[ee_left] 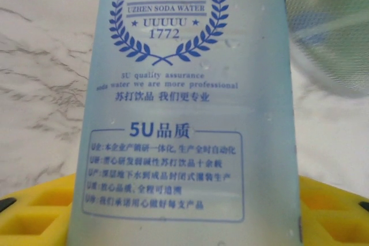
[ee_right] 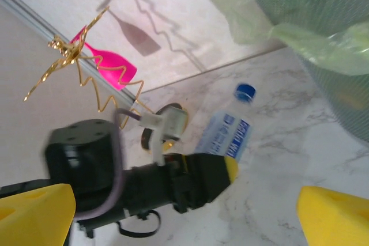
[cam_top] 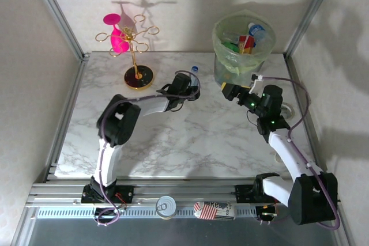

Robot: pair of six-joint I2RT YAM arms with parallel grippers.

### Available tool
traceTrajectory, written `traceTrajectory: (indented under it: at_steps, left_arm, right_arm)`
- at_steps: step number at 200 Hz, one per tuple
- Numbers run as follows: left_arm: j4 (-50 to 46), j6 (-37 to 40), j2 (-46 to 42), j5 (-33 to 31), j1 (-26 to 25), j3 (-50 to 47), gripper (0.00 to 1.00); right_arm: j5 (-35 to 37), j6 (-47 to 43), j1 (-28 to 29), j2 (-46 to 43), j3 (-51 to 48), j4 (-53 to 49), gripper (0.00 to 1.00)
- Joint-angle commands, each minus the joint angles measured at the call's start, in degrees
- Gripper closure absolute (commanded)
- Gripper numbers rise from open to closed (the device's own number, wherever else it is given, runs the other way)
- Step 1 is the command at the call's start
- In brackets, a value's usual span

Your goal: Put the plastic bottles in the bin

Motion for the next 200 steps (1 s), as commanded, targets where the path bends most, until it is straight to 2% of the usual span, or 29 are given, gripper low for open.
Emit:
traceTrajectory:
  at_steps: [1,29,63,112,165,200]
  left_arm:
    - [16.2,-6.2,-8.5,2.4,-0.4,-8.7,0.50]
    - [25.7,-9.6,-15.8,4.4,-0.9,-19.7,0.51]
    - [32.5,-8.4,-23.1,4.5,-2.5,-28.5,0.50]
    - [33.7,-2.3,-31.0,0.8,-6.4,-34.6,0.49]
    - [30.8,2.4,-34.0,-4.0,-9.5,-35.0,0.48]
    - [29.4,4.0,-34.5,-6.4,-10.8,-34.8,0.45]
  right_arm:
    - [0.3,0.4,2.7,1.8,1.7,3.7,0.01]
    - [0.8,0.5,6.2,5.3,4.1,5.0,0.01]
    - [0.1,-0.1,10.6,10.5,7.6,5.9,0.01]
    - [-1.3,-0.4,15.5,18.0,13.6,5.8,0.02]
    - [-2.3,0.2,18.6,22.7,17.4,6.3,0.12]
    - [-2.9,0.3,18.8,23.8,18.9,6.0,0.27]
